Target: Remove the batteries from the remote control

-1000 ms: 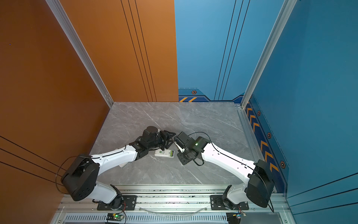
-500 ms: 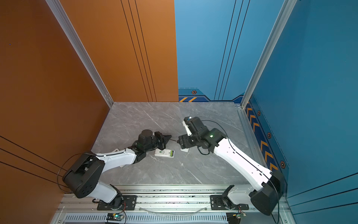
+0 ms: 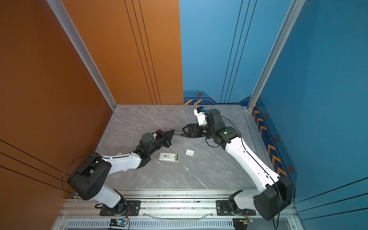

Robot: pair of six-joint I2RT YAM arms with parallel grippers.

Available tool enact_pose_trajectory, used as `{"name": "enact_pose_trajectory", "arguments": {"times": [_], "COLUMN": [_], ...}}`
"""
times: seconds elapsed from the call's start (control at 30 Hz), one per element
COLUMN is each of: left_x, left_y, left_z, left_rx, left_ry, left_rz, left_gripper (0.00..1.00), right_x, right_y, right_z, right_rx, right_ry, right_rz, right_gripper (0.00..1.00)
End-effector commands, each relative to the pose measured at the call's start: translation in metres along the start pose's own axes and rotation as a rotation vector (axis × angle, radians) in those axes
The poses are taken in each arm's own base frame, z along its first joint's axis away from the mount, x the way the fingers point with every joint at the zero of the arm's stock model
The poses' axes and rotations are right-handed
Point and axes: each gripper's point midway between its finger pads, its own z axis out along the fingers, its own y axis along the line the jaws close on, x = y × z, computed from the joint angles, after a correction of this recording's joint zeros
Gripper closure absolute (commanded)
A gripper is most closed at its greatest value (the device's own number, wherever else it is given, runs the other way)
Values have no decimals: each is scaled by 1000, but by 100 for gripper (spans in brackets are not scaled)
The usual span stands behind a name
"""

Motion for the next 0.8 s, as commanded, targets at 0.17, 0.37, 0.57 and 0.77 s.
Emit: {"name": "enact_pose_trajectory", "arguments": {"times": [0.17,0.37,0.57,0.77], "left_x": [14,10,9,7], "left_y": [-17,-18,-20,-22], "left_z": [0,-2,-2,-1], "left_rx": [24,43,57,76], "left_ry": [76,61,54,40], "left_rz": [-475,-463,-452,-449], "left_gripper": [100,100,100,100], "right_x": [21,28,31,29], "right_y": [9,9,9,9], "right_z": [4,15,25,31], "right_rx": [-29,-63,-83,-104], "right_ry": [133,163,157,140], "right_rz": [-214,-183,-152,-134], "right_gripper": [8,13,19,36]}}
